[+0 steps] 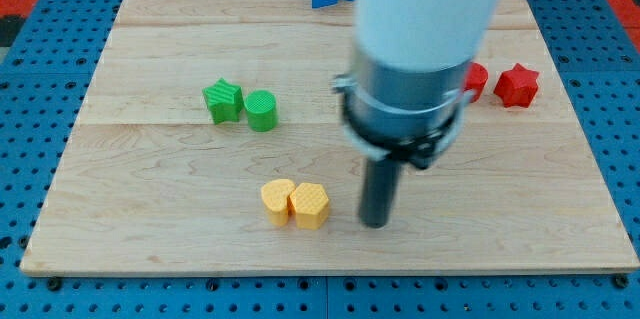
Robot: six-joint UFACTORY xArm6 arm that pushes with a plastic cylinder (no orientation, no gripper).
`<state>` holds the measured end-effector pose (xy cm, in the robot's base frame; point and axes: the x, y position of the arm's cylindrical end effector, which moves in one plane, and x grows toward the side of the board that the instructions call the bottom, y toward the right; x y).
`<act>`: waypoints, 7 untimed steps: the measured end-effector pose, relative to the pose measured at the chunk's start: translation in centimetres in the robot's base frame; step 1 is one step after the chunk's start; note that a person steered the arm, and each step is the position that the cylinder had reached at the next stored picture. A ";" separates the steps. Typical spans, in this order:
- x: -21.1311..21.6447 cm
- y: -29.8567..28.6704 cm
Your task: Push the yellow blocks to the bottom left
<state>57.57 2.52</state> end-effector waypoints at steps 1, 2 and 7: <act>0.6 -4.7; 0.2 -2.7; -2.3 -14.9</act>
<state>55.23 -12.43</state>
